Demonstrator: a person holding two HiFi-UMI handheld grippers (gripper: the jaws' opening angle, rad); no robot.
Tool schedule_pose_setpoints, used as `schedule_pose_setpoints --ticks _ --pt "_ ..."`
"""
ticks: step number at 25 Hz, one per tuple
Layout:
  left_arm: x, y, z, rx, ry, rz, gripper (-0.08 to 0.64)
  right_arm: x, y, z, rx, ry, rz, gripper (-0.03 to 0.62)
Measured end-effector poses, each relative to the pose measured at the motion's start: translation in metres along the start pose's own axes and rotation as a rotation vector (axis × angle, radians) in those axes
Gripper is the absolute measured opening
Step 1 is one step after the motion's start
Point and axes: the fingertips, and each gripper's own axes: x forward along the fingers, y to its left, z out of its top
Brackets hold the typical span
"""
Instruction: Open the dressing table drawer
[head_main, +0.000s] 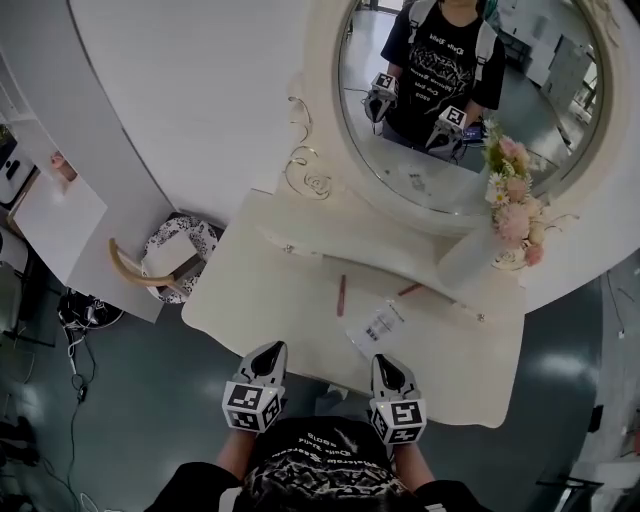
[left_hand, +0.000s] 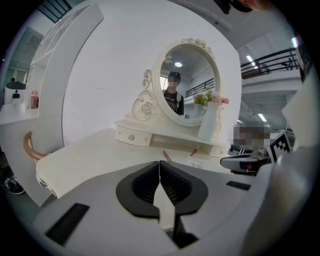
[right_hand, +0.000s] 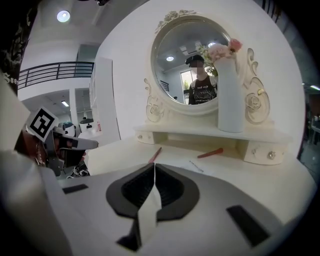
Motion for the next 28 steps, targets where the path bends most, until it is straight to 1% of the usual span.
schedule_pose_setpoints --ticks 7,13,16,20,22,26,28 --pt "0.040 -0.006 0.013 0.006 -0.011 0.064 0.017 0.024 -0.033 0.020 -0.031 0.000 0.052 0.012" --pt "0.062 -0.002 0.029 0.018 -0.027 0.084 0.017 0.033 -0.040 0.030 -0.024 -0.003 0.067 0.012" --pt "0.070 0.011 0.042 0.019 -0.042 0.104 0.017 0.036 -0.037 0.034 -0.020 -0.008 0.062 0.012" --pt "0.081 0.029 0.056 0.037 -0.047 0.119 0.017 0.037 -0.034 0.035 0.008 -0.008 0.032 0.012" --pt "0.085 0.037 0.064 0.041 -0.050 0.116 0.018 0.038 -0.030 0.034 0.018 -0.005 0.022 0.012" --pt "0.099 0.043 0.071 0.040 -0.036 0.065 0.018 0.040 -0.024 0.035 0.030 -0.002 -0.005 0.012" --pt "0.105 0.047 0.074 0.046 -0.032 0.052 0.018 0.041 -0.020 0.036 0.034 -0.007 -0.022 0.012"
